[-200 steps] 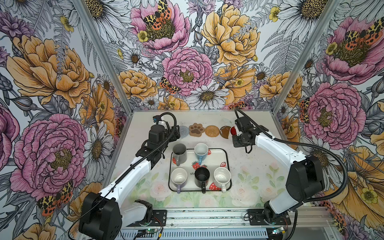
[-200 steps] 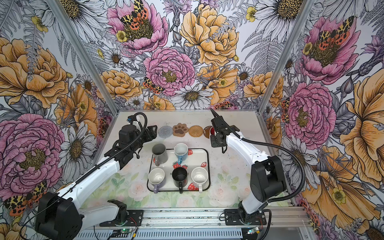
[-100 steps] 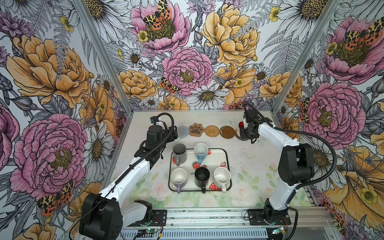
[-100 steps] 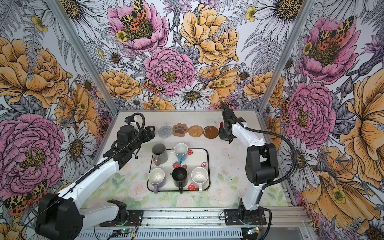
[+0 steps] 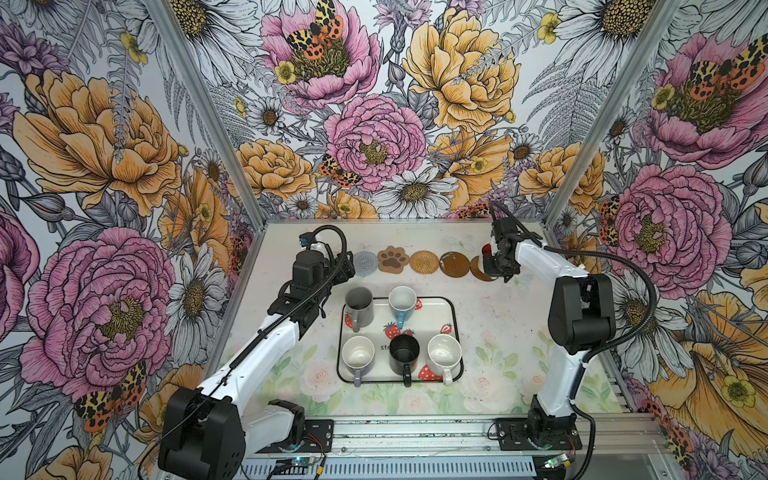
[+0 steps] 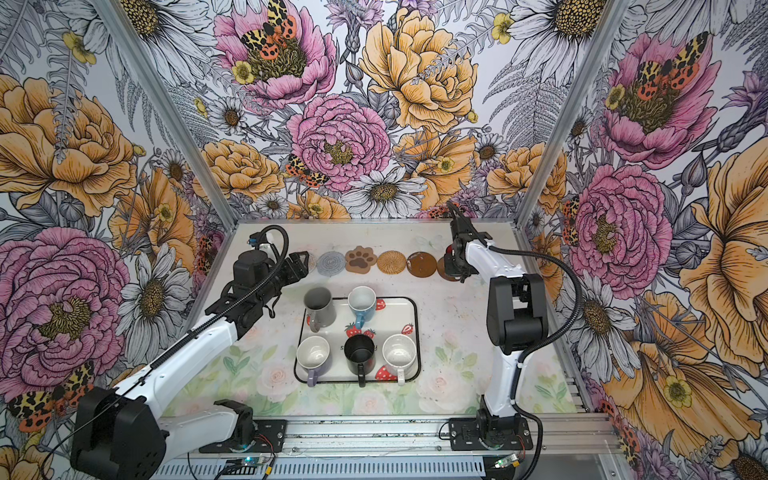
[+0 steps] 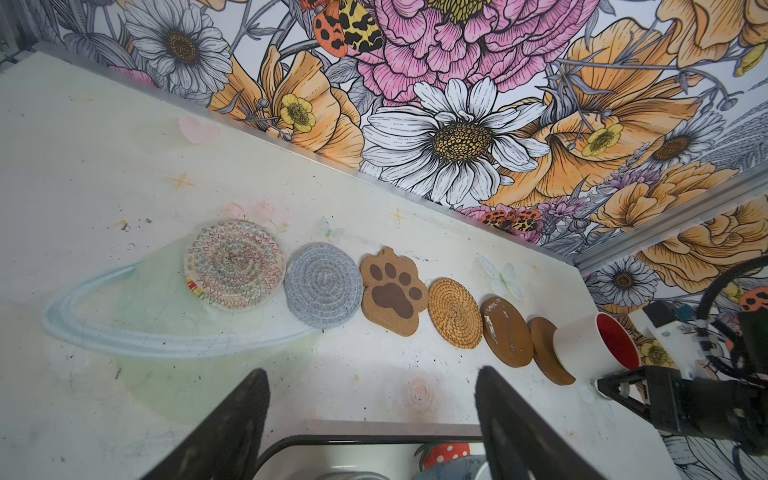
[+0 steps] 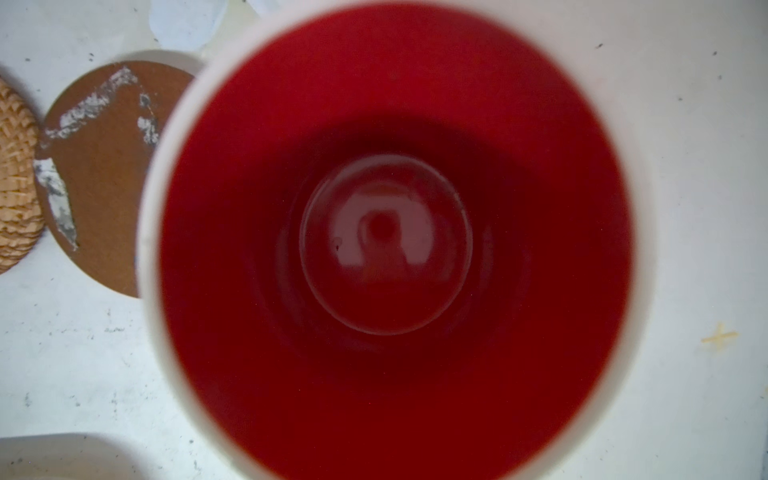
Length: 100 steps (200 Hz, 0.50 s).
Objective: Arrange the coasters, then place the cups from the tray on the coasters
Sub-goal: 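Lower the red-inside mug onto the farthest brown wooden coaster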
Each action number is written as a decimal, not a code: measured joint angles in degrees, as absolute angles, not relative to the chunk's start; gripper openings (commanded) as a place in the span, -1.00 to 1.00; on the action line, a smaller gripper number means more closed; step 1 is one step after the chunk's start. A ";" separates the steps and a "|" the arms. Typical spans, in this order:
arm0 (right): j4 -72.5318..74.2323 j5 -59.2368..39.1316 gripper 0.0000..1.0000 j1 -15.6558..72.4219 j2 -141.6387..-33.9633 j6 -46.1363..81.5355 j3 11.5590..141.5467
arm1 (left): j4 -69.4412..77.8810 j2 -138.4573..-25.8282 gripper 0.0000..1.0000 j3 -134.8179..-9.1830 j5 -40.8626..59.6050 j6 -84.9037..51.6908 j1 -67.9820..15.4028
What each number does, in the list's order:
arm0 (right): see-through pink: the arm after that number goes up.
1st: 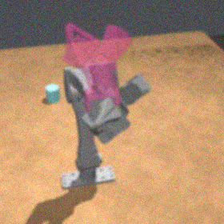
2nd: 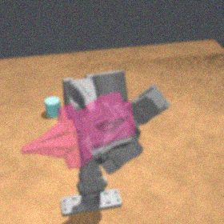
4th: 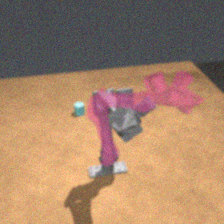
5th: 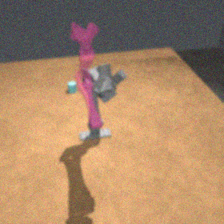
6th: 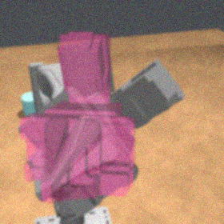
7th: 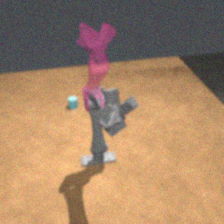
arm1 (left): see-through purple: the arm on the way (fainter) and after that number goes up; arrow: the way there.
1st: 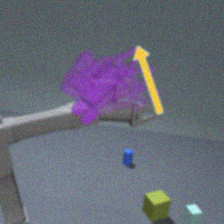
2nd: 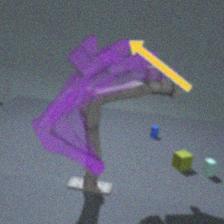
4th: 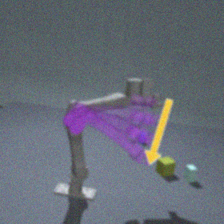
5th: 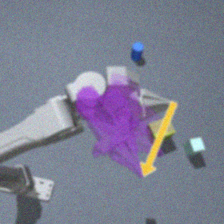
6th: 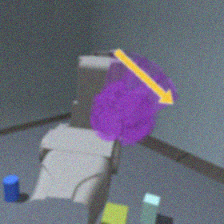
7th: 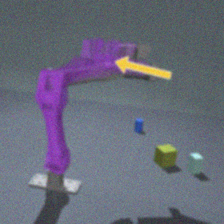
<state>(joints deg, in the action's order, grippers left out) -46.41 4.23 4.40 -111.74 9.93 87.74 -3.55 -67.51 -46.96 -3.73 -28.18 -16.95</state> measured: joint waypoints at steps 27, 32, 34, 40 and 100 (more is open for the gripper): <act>-46.39 4.21 -1.00 4.14 -112.46 9.93 88.36 | -3.55 -67.51 0.59 -46.96 -3.73 -28.18 -16.91; -46.37 4.21 -1.00 4.14 -112.53 9.93 88.42 | -3.55 -67.51 0.59 -46.96 -3.73 -28.18 -16.88; -46.37 4.21 -1.00 4.14 -112.55 9.93 88.47 | -3.55 -67.51 0.59 -46.96 -3.73 -28.18 -16.88; -46.39 4.21 -1.00 4.14 -112.66 9.93 88.66 | -3.55 -67.51 0.59 -46.96 -3.73 -28.18 -16.82; -45.78 3.44 -1.00 4.14 -113.75 9.96 89.12 | -3.55 -67.51 0.59 -46.94 -3.57 -28.18 -16.69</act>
